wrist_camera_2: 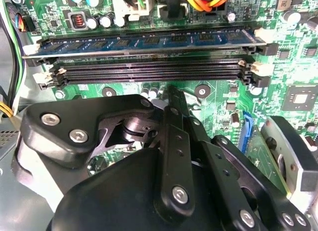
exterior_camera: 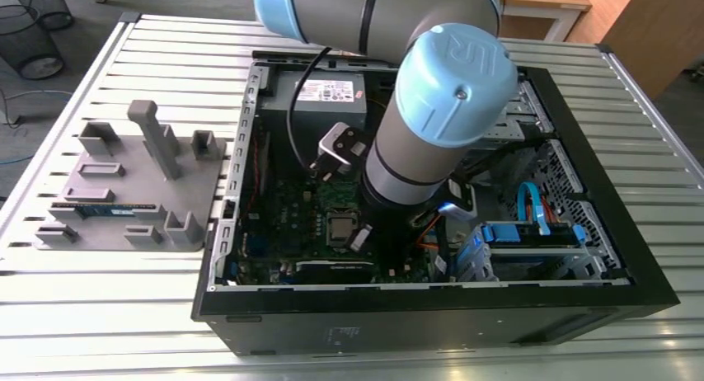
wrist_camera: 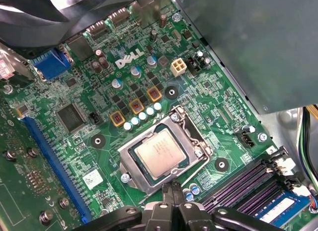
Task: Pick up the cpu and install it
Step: 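Install the first cpu locking lever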
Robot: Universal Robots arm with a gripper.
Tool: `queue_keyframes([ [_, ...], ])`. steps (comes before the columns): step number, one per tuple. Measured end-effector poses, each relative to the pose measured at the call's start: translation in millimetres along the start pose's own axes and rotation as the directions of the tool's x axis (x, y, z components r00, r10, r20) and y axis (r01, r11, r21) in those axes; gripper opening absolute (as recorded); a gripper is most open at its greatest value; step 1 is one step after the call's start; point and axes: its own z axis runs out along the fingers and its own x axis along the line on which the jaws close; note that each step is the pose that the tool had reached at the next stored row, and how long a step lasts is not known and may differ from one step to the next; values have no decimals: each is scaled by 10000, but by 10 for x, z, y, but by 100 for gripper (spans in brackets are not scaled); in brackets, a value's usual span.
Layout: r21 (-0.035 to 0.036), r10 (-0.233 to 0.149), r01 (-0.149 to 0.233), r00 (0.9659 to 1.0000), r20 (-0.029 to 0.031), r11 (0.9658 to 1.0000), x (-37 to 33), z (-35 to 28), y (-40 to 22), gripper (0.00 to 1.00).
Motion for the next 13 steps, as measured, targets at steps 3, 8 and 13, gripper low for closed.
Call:
queue_keyframes([
  [3, 8, -4, 4, 10000, 7, 10000, 4, -4, 6, 11],
  [8, 6, 1, -1, 10000, 15, 10000, 3, -37, 15, 11],
  [13, 10, -2, 2, 10000, 9, 10000, 3, -44, 14, 11],
])
